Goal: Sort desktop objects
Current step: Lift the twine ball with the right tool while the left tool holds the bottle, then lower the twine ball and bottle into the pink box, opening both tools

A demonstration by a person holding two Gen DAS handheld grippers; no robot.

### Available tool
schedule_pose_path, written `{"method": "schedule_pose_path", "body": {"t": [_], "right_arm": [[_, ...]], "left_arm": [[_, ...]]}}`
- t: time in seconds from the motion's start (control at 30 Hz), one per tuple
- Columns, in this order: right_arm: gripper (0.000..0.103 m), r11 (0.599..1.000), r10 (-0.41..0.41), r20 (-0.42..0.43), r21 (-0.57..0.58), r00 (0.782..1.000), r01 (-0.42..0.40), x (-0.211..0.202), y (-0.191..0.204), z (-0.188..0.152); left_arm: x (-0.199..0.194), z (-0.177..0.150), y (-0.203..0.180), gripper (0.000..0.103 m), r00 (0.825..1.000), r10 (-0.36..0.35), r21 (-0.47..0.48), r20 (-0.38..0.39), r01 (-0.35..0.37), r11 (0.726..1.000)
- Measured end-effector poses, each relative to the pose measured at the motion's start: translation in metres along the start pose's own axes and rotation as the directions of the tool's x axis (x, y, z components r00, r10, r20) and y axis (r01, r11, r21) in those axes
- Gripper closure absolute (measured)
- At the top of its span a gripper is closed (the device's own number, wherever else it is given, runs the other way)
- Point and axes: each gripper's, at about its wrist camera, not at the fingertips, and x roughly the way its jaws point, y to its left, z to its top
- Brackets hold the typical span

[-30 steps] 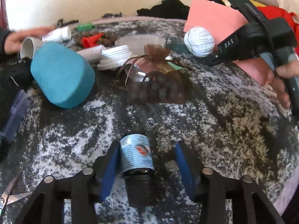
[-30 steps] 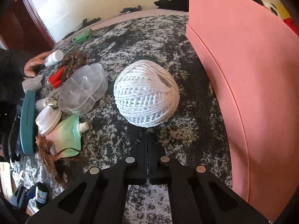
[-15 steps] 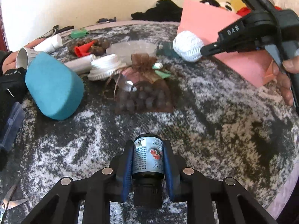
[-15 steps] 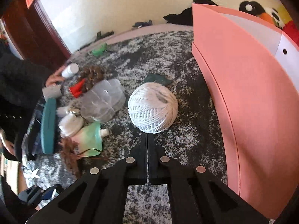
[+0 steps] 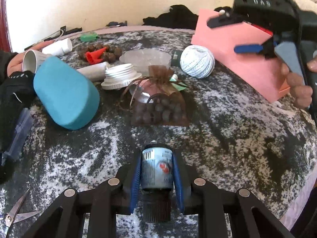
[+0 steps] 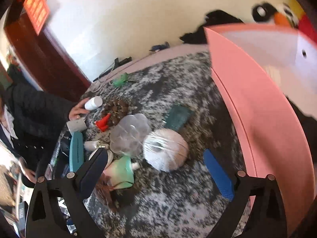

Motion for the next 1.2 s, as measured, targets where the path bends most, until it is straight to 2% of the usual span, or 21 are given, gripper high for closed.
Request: {"method": "schedule_pose_path", "body": {"t": [0.1, 0.13, 0.2, 0.23, 0.27, 0.37, 0.43, 0.5, 0.63, 0.7, 0.77, 0.83, 0.87, 0.93, 1.1, 1.2], "right_arm": [[0.004, 0.991, -0.120, -0.042, -0.059, 0.992, 0.118, 0.025, 0.018, -0.002], [0.005, 0.989, -0.135, -0.061, -0.070, 0.989, 0.131, 0.036, 0.021, -0.004], [0.024, 0.988, -0.137, -0.088, -0.087, 0.987, 0.130, 0.054, 0.022, -0.008], [0.041, 0.980, -0.179, -0.088, -0.109, 0.980, 0.169, 0.062, 0.022, -0.009], [0.042, 0.974, -0.201, -0.082, -0.120, 0.976, 0.190, 0.067, 0.022, -0.010], [0.043, 0.990, -0.140, -0.081, -0.035, 0.987, 0.138, 0.058, 0.011, -0.008], [0.043, 0.996, -0.081, -0.074, 0.017, 0.994, 0.083, 0.046, 0.004, -0.007], [0.043, 0.998, -0.061, -0.045, 0.025, 0.997, 0.062, 0.029, 0.004, -0.005], [0.043, 0.999, -0.012, 0.068, 0.033, 0.998, 0.010, -0.030, 0.007, 0.001], [0.043, 0.999, -0.025, 0.159, 0.036, 0.987, 0.019, -0.070, 0.003, 0.008], [0.043, 0.995, -0.088, 0.250, 0.060, 0.964, 0.075, -0.106, -0.011, 0.014], [0.043, 0.985, -0.163, 0.303, 0.112, 0.939, 0.134, -0.132, -0.037, 0.019], [0.043, 0.977, -0.188, 0.302, 0.152, 0.935, 0.147, -0.138, -0.055, 0.020], [0.043, 0.961, -0.206, 0.271, 0.238, 0.940, 0.142, -0.138, -0.090, 0.017], [0.041, 0.899, -0.219, 0.190, 0.421, 0.957, 0.122, -0.139, -0.161, 0.009], [0.032, 0.872, -0.247, 0.230, 0.476, 0.941, 0.113, -0.163, -0.177, 0.006]], "left_arm": [[0.002, -0.001, 0.000, 0.079, 1.000, 0.000, 0.001, -0.004, 0.000, 1.000], [0.002, 0.000, -0.001, 0.079, 1.000, 0.002, 0.003, -0.004, -0.002, 1.000], [0.004, 0.000, -0.002, 0.079, 1.000, 0.002, 0.007, -0.009, -0.002, 1.000], [0.005, -0.001, -0.003, 0.079, 1.000, 0.000, 0.007, -0.012, 0.000, 1.000], [0.006, -0.001, -0.003, 0.079, 1.000, -0.003, 0.007, -0.014, 0.003, 1.000], [0.006, 0.000, -0.007, 0.079, 1.000, -0.013, 0.019, -0.013, 0.013, 1.000], [0.002, 0.002, -0.010, 0.079, 1.000, -0.010, 0.035, 0.003, 0.010, 0.999], [-0.002, 0.004, -0.013, 0.079, 1.000, -0.016, 0.040, 0.014, 0.015, 0.999], [-0.012, 0.015, -0.025, 0.079, 0.999, -0.023, 0.062, 0.044, 0.021, 0.998], [-0.015, 0.024, -0.037, 0.079, 0.998, -0.037, 0.087, 0.055, 0.032, 0.996], [-0.015, 0.034, -0.052, 0.079, 0.997, -0.048, 0.118, 0.065, 0.040, 0.992], [-0.012, 0.052, -0.069, 0.079, 0.994, -0.083, 0.136, 0.066, 0.073, 0.988], [-0.009, 0.062, -0.078, 0.079, 0.992, -0.102, 0.145, 0.068, 0.091, 0.985], [-0.005, 0.084, -0.097, 0.079, 0.989, -0.124, 0.174, 0.081, 0.109, 0.979], [0.017, 0.172, -0.160, 0.079, 0.964, -0.245, 0.224, 0.108, 0.216, 0.950], [0.042, 0.219, -0.201, 0.078, 0.955, -0.285, 0.228, 0.081, 0.260, 0.938]]}}
